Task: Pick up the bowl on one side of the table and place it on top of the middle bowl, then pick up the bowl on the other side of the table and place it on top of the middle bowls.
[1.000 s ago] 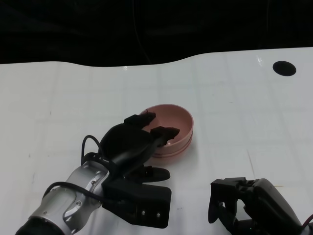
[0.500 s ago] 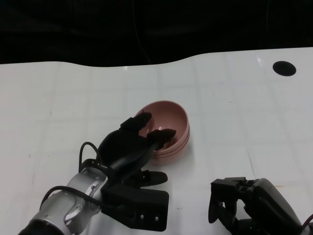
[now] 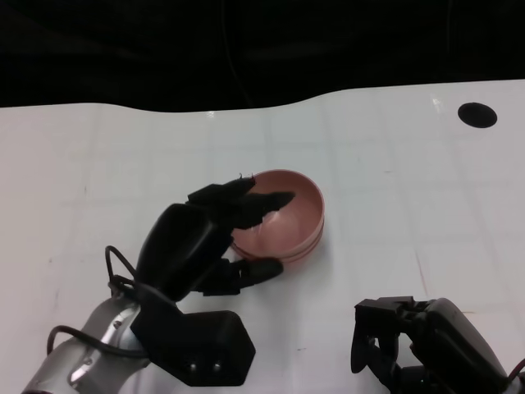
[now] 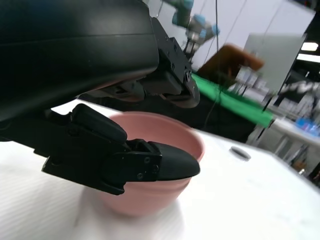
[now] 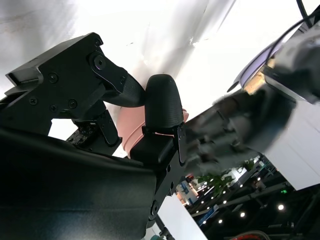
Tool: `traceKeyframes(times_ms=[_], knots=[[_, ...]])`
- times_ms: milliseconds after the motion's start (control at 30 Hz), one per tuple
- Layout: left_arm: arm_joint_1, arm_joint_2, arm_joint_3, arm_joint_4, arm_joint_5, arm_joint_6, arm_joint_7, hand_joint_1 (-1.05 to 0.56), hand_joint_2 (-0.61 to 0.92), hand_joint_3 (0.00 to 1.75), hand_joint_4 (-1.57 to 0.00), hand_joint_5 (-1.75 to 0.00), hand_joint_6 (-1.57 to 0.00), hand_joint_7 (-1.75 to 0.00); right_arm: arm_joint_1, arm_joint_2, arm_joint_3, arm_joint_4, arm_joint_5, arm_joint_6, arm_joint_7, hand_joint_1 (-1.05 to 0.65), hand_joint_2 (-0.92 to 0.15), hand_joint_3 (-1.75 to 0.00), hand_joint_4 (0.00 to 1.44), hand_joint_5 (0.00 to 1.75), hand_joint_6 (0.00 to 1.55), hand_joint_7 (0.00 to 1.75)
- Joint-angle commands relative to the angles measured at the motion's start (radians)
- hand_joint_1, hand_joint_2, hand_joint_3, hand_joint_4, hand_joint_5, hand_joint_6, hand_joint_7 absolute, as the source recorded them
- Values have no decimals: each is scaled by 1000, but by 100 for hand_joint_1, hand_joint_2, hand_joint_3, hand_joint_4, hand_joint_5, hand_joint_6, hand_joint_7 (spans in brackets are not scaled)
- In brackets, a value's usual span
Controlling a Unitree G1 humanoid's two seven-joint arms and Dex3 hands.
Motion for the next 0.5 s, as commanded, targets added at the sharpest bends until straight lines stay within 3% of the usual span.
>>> traceKeyframes(times_ms=[33, 167, 267, 400, 500], knots=[[47, 1, 52, -73, -104, -32, -59, -65, 92, 44, -47, -7, -64, -3, -3, -15, -8, 17, 14, -11, -7, -15, -49, -127, 85, 175, 68, 164], [96, -5, 99, -155, -199, -36, -130, -59, 92, 42, -51, -9, -67, -3, -7, -16, -8, 25, 3, -23, -18, -13, -47, -131, 85, 175, 68, 163], [184, 39, 159, -286, -340, 16, -253, -55, 92, 42, -62, -14, -72, -5, -7, -17, -8, 16, -4, -11, -15, -14, -48, -130, 84, 175, 67, 163], [295, 76, 234, -463, -539, 181, -414, -47, 92, 33, -75, -20, -78, -6, -12, -16, -8, 27, 3, -17, -15, -14, -48, -129, 84, 175, 67, 163], [335, 79, 266, -546, -597, 281, -470, -42, 92, 28, -77, -23, -80, -6, -16, -15, -8, 37, 5, -24, -18, -13, -48, -128, 84, 175, 67, 164]])
